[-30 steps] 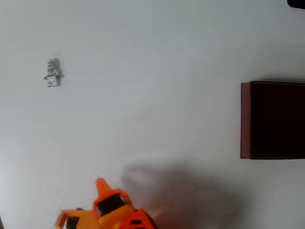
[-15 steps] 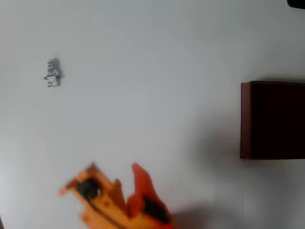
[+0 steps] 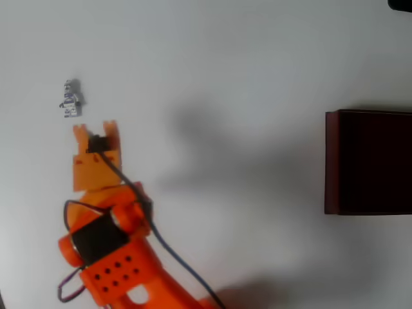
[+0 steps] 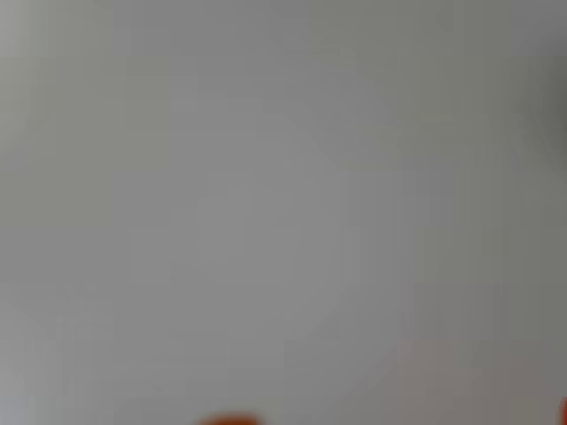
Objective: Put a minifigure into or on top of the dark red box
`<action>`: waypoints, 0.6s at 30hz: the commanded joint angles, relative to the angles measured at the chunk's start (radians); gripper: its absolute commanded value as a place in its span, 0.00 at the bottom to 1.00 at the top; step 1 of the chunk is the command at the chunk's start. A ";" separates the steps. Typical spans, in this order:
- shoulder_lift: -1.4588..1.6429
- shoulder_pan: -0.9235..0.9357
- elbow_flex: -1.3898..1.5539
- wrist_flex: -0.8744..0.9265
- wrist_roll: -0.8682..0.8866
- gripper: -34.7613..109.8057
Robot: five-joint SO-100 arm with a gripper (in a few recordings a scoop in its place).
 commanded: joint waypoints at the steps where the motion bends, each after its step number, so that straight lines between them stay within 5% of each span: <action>1: -0.069 -0.037 -0.069 -0.040 0.106 0.37; 11: -0.373 -0.091 -0.318 -0.063 0.281 0.37; 18: -0.741 -0.114 -0.914 0.184 0.278 0.37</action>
